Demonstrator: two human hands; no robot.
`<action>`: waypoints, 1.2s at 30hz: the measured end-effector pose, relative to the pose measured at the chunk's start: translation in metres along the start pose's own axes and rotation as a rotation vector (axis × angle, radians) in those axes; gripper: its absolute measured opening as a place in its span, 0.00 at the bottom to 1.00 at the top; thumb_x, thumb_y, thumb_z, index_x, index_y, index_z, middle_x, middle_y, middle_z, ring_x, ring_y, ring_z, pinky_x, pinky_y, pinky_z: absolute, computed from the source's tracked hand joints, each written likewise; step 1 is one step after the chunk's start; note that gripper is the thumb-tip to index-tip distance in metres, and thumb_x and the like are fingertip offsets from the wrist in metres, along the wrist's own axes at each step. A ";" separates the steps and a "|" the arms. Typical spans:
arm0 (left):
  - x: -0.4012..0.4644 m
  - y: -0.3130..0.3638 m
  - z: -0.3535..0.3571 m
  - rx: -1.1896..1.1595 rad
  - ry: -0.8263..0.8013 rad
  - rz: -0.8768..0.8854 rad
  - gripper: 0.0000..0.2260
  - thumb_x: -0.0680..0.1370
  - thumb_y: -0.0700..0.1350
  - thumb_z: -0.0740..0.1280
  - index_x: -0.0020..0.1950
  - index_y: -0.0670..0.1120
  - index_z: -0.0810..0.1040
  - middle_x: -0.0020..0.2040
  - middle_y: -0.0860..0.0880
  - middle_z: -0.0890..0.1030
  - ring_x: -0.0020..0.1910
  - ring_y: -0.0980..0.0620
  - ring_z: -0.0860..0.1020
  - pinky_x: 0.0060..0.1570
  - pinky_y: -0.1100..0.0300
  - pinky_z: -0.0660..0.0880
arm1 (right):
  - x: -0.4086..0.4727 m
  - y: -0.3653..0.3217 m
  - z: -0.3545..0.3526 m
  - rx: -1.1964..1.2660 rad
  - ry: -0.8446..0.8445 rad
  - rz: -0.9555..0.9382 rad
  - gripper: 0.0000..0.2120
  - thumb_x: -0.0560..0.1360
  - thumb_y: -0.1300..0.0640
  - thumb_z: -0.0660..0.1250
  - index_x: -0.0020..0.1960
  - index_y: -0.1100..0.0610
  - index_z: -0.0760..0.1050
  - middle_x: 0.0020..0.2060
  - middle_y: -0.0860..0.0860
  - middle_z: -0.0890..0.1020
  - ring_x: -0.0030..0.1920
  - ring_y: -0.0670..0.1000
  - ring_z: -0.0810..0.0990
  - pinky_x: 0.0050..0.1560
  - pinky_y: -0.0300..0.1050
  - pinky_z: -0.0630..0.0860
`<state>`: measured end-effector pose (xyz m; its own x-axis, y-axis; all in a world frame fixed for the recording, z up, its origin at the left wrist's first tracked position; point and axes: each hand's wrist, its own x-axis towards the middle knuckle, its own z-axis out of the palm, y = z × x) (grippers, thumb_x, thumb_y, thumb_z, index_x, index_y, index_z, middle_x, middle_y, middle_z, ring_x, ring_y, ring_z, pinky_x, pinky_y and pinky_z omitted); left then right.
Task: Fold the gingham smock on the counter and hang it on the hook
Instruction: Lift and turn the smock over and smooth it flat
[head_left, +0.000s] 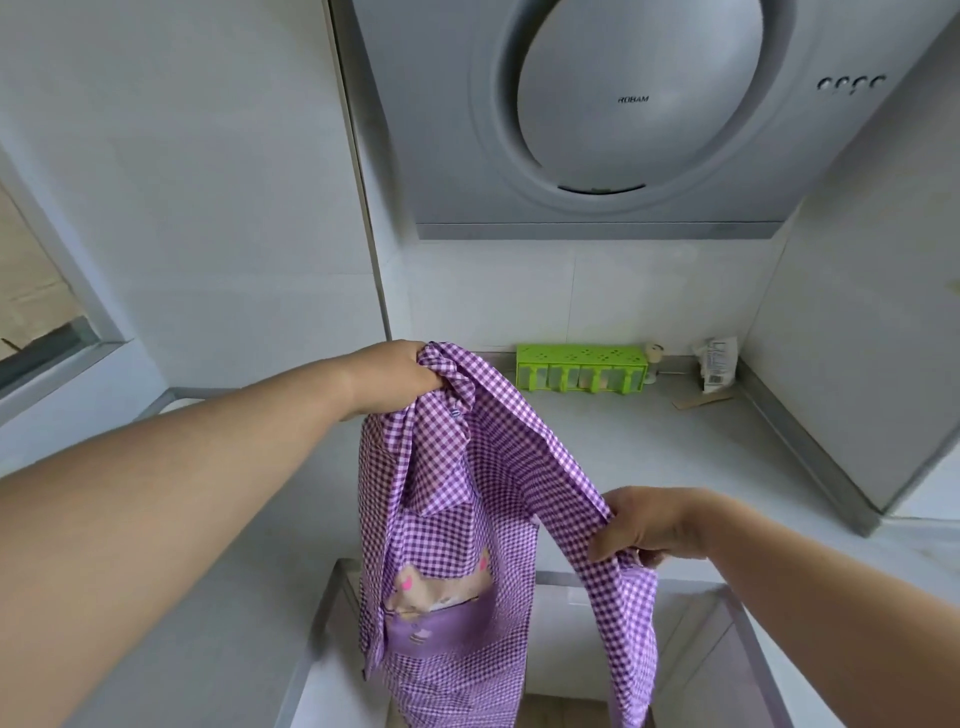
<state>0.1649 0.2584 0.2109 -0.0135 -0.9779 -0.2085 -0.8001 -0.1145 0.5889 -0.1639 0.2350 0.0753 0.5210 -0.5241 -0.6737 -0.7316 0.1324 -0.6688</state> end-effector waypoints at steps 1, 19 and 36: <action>0.002 -0.002 0.001 0.020 -0.007 -0.001 0.12 0.83 0.59 0.65 0.61 0.57 0.83 0.56 0.54 0.85 0.56 0.51 0.83 0.62 0.53 0.77 | 0.002 0.003 -0.001 -0.005 -0.031 0.009 0.22 0.74 0.58 0.73 0.66 0.55 0.75 0.57 0.56 0.84 0.52 0.51 0.81 0.53 0.51 0.83; 0.097 -0.002 0.057 0.305 -0.187 0.093 0.16 0.86 0.60 0.59 0.64 0.57 0.82 0.59 0.54 0.84 0.55 0.53 0.81 0.59 0.57 0.77 | 0.007 0.109 -0.083 -0.353 0.777 0.188 0.20 0.84 0.41 0.59 0.52 0.55 0.81 0.47 0.52 0.83 0.47 0.52 0.82 0.53 0.51 0.79; 0.348 0.058 0.185 0.370 -0.399 0.056 0.16 0.85 0.61 0.57 0.60 0.60 0.82 0.57 0.57 0.84 0.54 0.53 0.82 0.62 0.51 0.78 | 0.057 0.185 -0.307 -0.408 0.462 0.449 0.23 0.84 0.38 0.58 0.56 0.58 0.78 0.40 0.53 0.84 0.37 0.51 0.83 0.38 0.45 0.78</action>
<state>0.0031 -0.0567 0.0284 -0.2309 -0.8305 -0.5069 -0.9482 0.0751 0.3088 -0.4049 -0.0281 0.0094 -0.0360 -0.8041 -0.5934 -0.9810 0.1415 -0.1323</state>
